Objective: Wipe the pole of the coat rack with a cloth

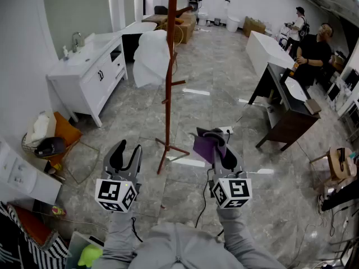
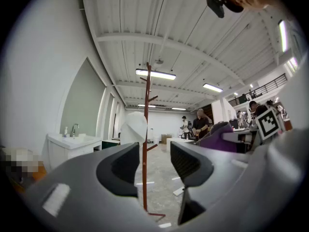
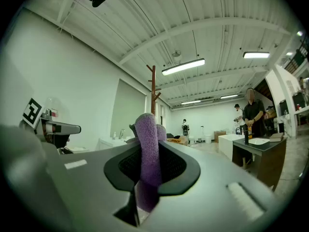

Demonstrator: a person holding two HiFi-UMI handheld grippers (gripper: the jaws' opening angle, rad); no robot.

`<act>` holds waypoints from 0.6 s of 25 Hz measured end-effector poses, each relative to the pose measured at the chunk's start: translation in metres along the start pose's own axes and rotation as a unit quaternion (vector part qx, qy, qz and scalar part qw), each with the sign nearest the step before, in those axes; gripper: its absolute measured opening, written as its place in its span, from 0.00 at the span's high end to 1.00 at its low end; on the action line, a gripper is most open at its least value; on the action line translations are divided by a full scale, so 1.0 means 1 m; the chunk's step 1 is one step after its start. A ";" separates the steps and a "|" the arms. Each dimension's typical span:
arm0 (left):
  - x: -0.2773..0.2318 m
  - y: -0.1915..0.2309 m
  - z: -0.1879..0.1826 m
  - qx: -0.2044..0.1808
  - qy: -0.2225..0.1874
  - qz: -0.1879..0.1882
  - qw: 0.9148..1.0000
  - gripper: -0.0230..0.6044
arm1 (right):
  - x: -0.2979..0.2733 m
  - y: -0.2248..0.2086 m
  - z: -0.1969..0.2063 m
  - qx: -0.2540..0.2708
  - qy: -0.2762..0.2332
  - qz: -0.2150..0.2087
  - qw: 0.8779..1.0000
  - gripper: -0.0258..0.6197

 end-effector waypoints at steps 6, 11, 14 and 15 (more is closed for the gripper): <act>-0.004 0.003 -0.001 0.000 -0.005 -0.002 1.000 0.62 | -0.005 0.000 0.000 0.003 -0.003 -0.002 1.000 0.88; -0.004 0.000 0.000 0.001 -0.004 -0.004 1.000 0.62 | -0.004 -0.002 0.000 0.006 -0.001 -0.003 1.000 0.88; -0.006 0.002 -0.001 0.002 -0.004 -0.004 1.000 0.62 | -0.007 -0.001 -0.001 0.003 -0.003 -0.004 1.000 0.88; -0.006 0.002 -0.001 0.001 -0.003 -0.004 1.000 0.62 | -0.008 -0.002 -0.001 -0.001 -0.004 -0.005 1.000 0.88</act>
Point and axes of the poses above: the fingertips, and each gripper's own axes: x backward along the fingers, y to its left, z out of its underside, the point moved 6 cm from there along x, backward along the fingers, and after that the axes turned 2 degrees about -x, right-handed, at the moved point
